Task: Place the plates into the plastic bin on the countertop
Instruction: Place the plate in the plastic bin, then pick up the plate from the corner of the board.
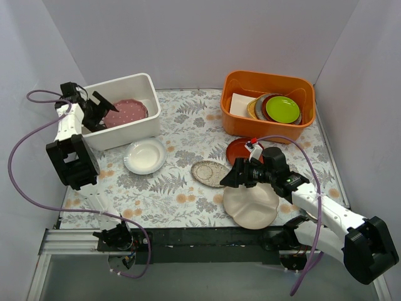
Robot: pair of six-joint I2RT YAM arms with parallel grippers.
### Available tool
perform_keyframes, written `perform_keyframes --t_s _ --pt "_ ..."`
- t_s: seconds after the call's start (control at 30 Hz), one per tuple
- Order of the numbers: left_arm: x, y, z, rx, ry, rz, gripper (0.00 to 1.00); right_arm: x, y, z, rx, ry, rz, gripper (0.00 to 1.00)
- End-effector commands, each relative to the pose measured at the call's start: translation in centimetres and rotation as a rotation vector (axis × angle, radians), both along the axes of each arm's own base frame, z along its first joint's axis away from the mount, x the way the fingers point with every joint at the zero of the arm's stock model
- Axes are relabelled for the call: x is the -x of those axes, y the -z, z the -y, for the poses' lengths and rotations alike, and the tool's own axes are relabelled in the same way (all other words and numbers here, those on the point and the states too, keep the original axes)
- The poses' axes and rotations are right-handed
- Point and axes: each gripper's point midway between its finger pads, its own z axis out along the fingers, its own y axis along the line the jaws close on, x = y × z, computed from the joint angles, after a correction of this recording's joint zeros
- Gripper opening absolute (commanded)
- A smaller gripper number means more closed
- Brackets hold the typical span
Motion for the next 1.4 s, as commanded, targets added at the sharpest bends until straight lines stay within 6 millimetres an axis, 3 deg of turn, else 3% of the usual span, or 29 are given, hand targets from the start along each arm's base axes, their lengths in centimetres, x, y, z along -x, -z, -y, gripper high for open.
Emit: perform_keyframes --t_s 0.0,0.2,0.3,0.33,0.5,0.57,0.77,0.8,0.83,0.9,1.2,1.37 --pt "1.1 -7.6 -1.6 -0.113 -0.062 0.138 0.98 -0.4 -1.4 -0.2 -0.032 -0.013 0.063 0.97" --pt "1.9 -14.5 -0.3 -0.136 -0.026 0.303 0.98 -0.4 -1.6 -0.2 -0.036 -0.009 0.062 0.97" --pt "2.6 -18.0 1.9 -0.134 0.025 0.39 0.98 -0.3 -1.7 -0.2 -0.04 -0.007 0.064 0.97" --pt "2.9 -19.3 3.4 -0.136 0.056 0.423 0.98 -0.3 -1.7 -0.2 -0.041 -0.007 0.064 0.97" --pt "4.2 -21.7 8.3 -0.155 0.17 0.479 0.98 -0.2 -1.6 -0.1 -0.036 -0.003 0.062 0.97" --pt "5.0 -22.8 11.2 -0.161 0.238 0.51 0.98 -0.2 -1.6 0.0 -0.036 -0.002 0.064 0.97" --pt "8.1 -21.5 18.4 -0.079 0.378 0.502 0.98 -0.1 -1.2 0.1 -0.03 0.001 0.06 0.97" --pt "8.6 -22.0 19.1 -0.077 0.392 0.532 0.98 -0.1 -1.2 0.1 -0.029 0.002 0.057 0.97" --pt "9.2 -20.3 20.3 -0.067 0.419 0.499 0.98 -0.1 -1.2 0.1 -0.03 0.003 0.056 0.97" --pt "9.9 -20.3 22.5 -0.045 0.474 0.537 0.98 -0.1 -1.1 0.1 -0.028 0.004 0.055 0.97" --pt "12.0 -14.3 30.6 0.007 0.627 0.431 0.98 -0.2 -1.2 0.1 -0.027 0.009 0.054 0.97" --pt "13.1 -11.5 33.3 0.029 0.669 0.37 0.98 -0.2 -1.1 0.5 -0.008 0.027 0.056 0.97"
